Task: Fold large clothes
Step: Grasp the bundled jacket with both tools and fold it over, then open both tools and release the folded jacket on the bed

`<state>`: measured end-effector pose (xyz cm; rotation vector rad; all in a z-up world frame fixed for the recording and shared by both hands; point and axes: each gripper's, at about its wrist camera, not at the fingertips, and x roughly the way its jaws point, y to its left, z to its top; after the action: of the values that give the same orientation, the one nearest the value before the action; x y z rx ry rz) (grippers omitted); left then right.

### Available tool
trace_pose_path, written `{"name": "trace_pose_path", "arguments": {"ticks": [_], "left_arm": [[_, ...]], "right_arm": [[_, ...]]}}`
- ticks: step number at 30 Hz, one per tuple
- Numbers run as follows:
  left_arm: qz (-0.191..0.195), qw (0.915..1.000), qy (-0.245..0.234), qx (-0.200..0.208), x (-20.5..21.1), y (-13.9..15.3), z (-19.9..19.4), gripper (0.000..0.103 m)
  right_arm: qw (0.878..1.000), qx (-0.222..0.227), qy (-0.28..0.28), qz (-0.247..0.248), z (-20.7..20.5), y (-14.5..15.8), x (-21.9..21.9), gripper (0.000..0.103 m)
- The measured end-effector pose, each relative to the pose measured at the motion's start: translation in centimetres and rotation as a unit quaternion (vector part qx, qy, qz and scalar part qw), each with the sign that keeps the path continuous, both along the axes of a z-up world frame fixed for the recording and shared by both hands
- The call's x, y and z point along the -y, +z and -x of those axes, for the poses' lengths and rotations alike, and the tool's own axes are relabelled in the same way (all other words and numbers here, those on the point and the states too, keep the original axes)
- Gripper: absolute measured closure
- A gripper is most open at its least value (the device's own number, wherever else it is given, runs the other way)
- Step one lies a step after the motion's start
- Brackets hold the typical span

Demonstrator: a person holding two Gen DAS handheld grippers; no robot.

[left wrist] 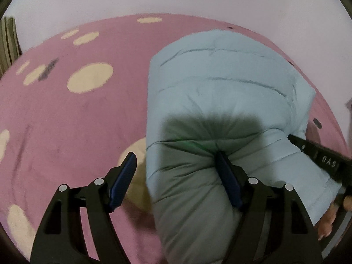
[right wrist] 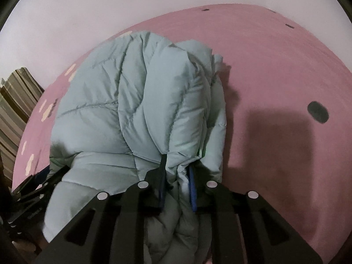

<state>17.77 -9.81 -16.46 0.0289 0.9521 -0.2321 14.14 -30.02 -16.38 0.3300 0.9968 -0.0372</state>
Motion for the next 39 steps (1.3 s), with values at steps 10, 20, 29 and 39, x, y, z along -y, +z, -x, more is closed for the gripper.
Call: {"name": "trace_pose_path", "arguments": {"ticks": [10, 20, 29, 39], "left_arm": [[0.007, 0.9989, -0.002, 0.047, -2.2, 3.1, 4.5, 0.029], [0.006, 0.9997, 0.006, -0.022, -1.4, -2.0, 2.6, 0.025], [0.007, 0.9998, 0.007, 0.016, -2.1, 2.9, 4.1, 0.030], [0.014, 0.9976, 0.041, 0.054, 0.4, 5.9, -5.0, 0.030]], "right_arm": [[0.993, 0.092, 0.041, 0.057, 6.7, 6.7, -5.0, 0.080], [0.995, 0.037, 0.055, 0.073, 5.8, -0.5, -5.6, 0.079], [0.995, 0.072, 0.044, 0.054, 6.5, 3.8, -5.0, 0.075], [0.988, 0.130, 0.008, 0.082, -2.6, 8.4, -3.1, 0.051]]}}
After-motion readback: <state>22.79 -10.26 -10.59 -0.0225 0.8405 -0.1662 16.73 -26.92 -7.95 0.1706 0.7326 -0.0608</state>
